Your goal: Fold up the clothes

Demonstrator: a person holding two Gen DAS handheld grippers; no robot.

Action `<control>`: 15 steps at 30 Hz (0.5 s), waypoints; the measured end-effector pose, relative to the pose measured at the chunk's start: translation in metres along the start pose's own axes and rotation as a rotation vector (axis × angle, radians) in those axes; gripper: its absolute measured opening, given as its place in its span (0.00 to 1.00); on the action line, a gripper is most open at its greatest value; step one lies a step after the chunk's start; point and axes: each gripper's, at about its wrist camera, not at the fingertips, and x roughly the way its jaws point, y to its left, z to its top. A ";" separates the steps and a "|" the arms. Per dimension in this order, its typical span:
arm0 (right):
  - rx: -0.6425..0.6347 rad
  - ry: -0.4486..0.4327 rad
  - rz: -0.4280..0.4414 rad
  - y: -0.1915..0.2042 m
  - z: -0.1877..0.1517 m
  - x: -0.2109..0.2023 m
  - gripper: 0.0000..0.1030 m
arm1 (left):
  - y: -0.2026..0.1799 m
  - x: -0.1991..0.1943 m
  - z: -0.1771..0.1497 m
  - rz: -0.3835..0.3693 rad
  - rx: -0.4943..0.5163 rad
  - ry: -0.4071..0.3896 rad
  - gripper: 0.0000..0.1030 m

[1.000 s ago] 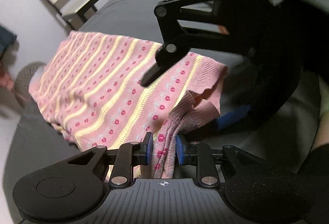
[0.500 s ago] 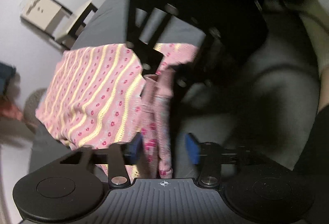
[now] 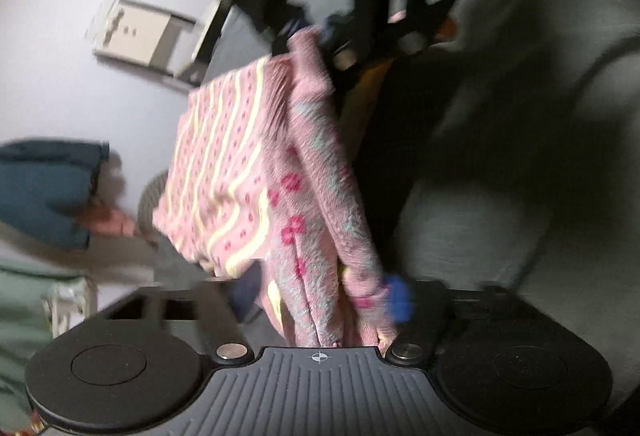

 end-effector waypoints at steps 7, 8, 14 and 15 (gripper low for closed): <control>-0.070 0.019 0.004 0.019 -0.006 0.000 0.37 | 0.022 0.003 0.001 -0.037 -0.148 -0.005 0.24; -0.114 0.021 -0.004 0.026 -0.009 0.001 0.62 | 0.030 0.003 0.001 -0.057 -0.200 -0.007 0.24; -0.366 -0.034 -0.089 0.064 -0.031 0.000 0.88 | 0.061 0.003 0.004 -0.097 -0.340 -0.026 0.24; -0.372 -0.035 -0.106 0.066 -0.033 0.001 0.88 | 0.063 0.002 0.003 -0.099 -0.349 -0.030 0.24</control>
